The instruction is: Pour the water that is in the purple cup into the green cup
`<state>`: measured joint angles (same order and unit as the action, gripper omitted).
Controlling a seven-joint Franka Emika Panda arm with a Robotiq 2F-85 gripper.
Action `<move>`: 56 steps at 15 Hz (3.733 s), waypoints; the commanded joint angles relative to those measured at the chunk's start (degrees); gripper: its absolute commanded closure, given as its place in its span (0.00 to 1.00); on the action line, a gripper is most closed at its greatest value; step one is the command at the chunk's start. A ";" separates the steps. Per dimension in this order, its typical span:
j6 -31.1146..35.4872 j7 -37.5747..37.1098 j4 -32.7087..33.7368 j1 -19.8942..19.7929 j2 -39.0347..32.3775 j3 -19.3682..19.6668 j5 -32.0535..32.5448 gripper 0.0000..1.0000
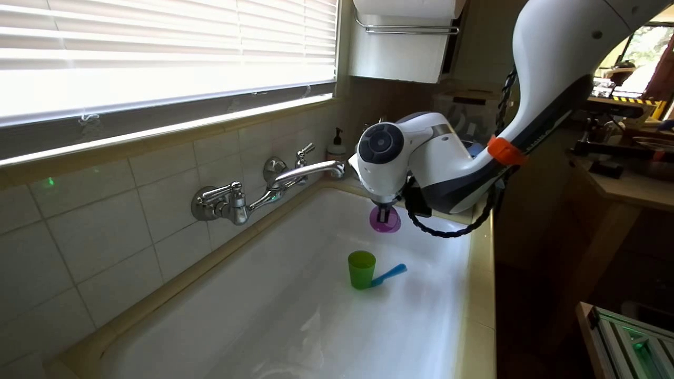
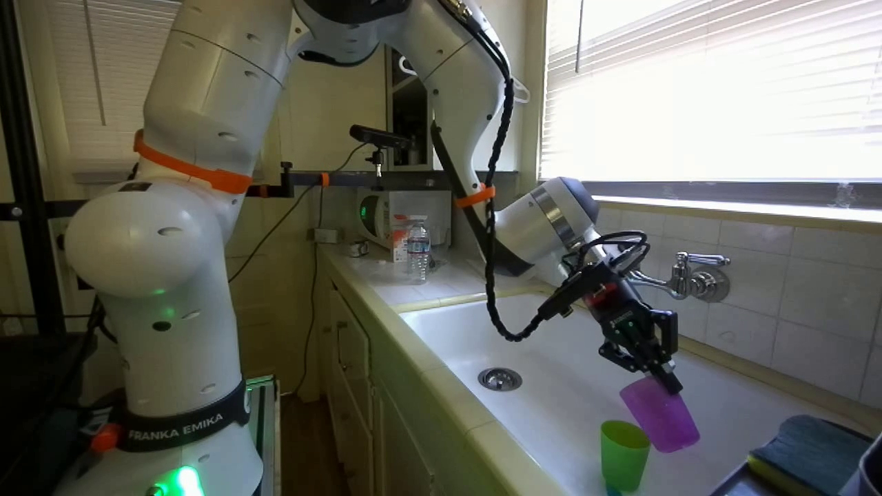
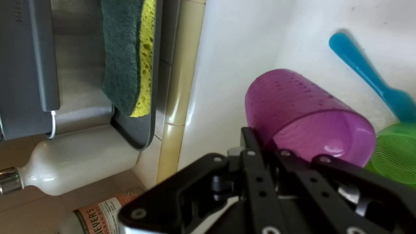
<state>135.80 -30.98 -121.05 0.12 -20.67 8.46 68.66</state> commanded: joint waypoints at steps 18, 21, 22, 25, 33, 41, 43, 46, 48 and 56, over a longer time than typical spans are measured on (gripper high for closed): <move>-6.83 -6.80 1.23 0.57 -1.88 -3.33 7.75 0.99; -7.66 -8.02 1.10 0.81 -1.74 -3.82 8.09 0.99; -7.89 -8.30 1.05 0.85 -1.73 -3.93 8.13 0.99; -8.73 -9.48 1.02 1.07 -1.83 -4.12 8.51 0.99; -12.40 -12.87 0.09 1.51 -1.89 -5.68 8.71 0.99; -16.22 -13.75 -0.15 3.30 -2.53 -7.80 9.65 0.99; -17.45 -13.37 -0.13 3.56 -2.79 -7.98 9.69 0.99; -18.64 -13.44 -0.07 3.54 -3.18 -7.98 10.10 0.99; -19.05 -13.63 -0.03 3.42 -3.35 -7.94 10.61 0.99; -19.54 -14.79 0.86 2.80 -4.28 -7.73 13.68 0.99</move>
<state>117.74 -43.95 -121.11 3.21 -23.79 0.87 79.83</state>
